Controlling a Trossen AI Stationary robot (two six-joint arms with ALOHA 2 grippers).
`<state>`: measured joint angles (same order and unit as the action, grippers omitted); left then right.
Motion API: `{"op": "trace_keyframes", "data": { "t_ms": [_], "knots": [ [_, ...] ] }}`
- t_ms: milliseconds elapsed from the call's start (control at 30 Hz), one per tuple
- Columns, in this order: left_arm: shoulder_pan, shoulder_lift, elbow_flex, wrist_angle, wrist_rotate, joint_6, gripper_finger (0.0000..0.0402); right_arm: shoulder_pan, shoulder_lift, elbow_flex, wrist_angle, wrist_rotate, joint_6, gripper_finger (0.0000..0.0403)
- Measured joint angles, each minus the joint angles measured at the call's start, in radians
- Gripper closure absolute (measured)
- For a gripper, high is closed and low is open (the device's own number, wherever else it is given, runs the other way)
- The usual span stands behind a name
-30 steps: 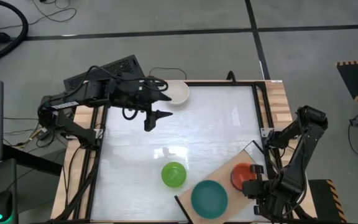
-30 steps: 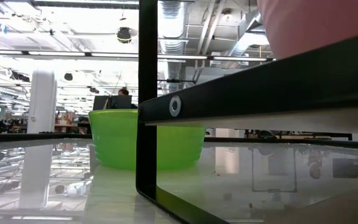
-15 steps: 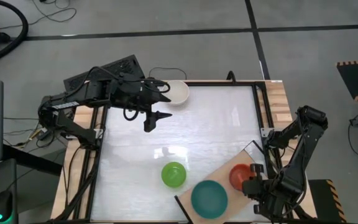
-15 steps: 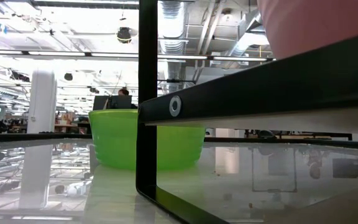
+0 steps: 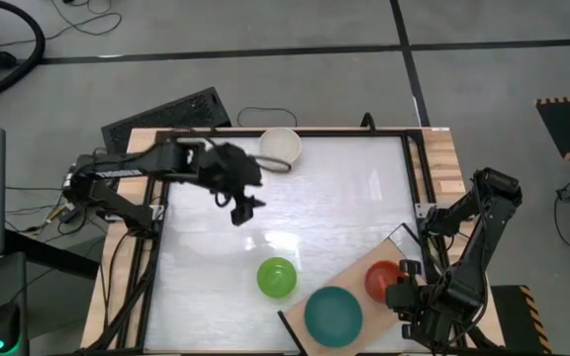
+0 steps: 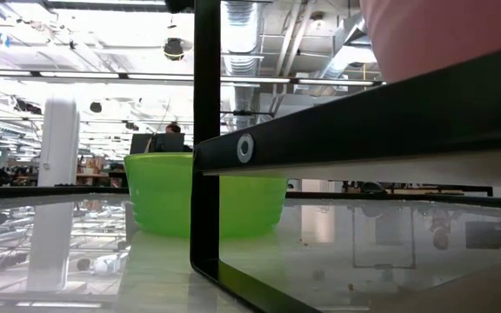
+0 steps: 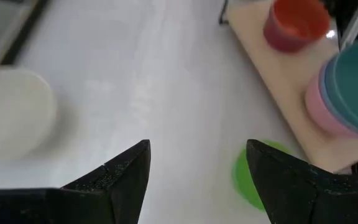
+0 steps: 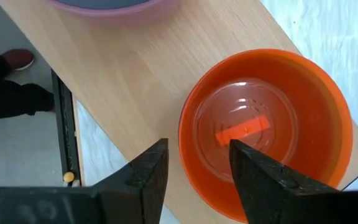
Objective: Place and stack bowls onto a shelf
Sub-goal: Stack the green bowl on top of the orange bowl on the shelf
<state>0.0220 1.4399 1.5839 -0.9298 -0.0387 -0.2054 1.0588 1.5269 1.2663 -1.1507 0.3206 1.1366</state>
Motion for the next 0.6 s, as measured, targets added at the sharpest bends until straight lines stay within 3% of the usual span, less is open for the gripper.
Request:
{"op": "trace_keyframes", "data": {
  "t_ms": [333,600],
  "knots": [
    [-0.119,0.0,-0.326,0.243,0.008,-0.169,0.0152,0.0,0.0,0.0,0.035,0.032,0.018,0.0218],
    [-0.181,0.0,-0.478,0.382,0.005,-0.268,0.0152,-0.008,-0.027,0.0,0.048,0.029,0.022,0.0217]
  ]
}}
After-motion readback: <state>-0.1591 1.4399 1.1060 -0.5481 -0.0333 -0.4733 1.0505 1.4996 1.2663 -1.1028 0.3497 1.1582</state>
